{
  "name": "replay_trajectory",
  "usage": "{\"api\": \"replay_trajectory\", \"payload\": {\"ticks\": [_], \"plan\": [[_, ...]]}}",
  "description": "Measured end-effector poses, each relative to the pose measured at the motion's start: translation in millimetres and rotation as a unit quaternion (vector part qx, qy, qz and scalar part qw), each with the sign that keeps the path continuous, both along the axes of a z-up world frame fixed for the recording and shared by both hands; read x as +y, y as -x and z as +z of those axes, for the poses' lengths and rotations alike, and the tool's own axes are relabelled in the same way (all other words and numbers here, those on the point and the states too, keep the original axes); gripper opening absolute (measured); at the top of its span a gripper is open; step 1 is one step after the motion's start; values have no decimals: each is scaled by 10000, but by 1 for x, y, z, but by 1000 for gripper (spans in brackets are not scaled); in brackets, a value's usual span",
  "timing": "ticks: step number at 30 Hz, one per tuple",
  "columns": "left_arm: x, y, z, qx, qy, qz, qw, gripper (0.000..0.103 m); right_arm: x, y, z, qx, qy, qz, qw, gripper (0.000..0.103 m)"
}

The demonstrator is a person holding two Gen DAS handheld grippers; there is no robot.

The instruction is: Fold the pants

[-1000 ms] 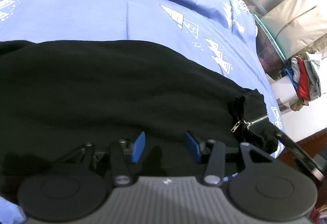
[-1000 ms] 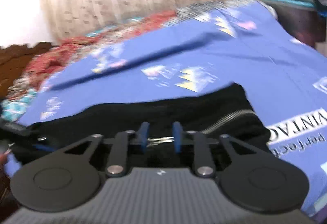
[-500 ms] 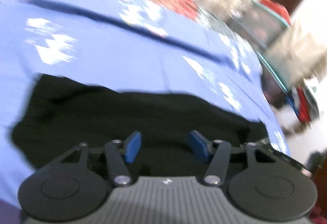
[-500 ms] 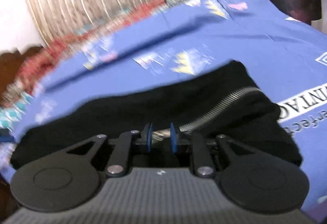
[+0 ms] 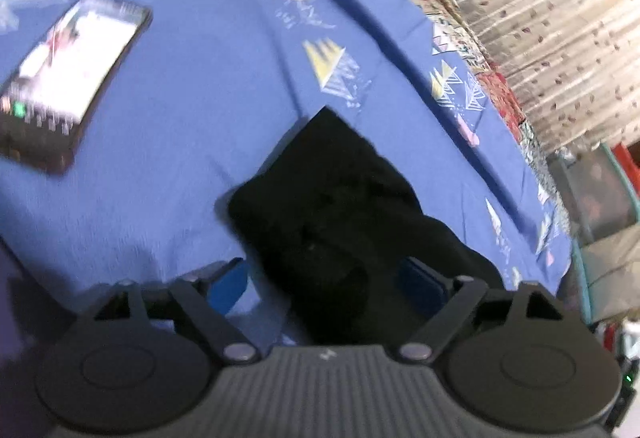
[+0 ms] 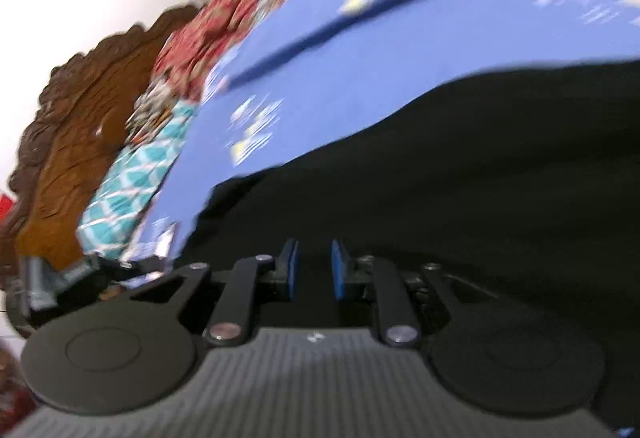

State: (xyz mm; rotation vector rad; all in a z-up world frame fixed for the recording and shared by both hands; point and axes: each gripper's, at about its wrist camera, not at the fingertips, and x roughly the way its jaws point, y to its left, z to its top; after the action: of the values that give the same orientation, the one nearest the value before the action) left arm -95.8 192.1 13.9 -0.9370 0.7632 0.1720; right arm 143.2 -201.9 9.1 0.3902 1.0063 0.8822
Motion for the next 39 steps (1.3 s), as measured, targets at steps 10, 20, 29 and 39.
{"api": "replay_trajectory", "payload": {"ticks": [10,20,29,39], "plan": [[-1,-38,-32,-138,306,-112,9994,73,101,-15,-44,1253,353,272,9911,6],[-54,-47,24,-596,-1254,-908,9861,28,81,-13,-56,1840,-112,-66,9828,5],[-192,-66,53,-1116,-3394,-2961,8858,42,-26,-20,-25,1100,-831,-1300,9819,18],[-203,-51,52,-1113,-2757,-3904,8713,89,-107,-11,-46,1454,-1415,-2303,9517,61]]}}
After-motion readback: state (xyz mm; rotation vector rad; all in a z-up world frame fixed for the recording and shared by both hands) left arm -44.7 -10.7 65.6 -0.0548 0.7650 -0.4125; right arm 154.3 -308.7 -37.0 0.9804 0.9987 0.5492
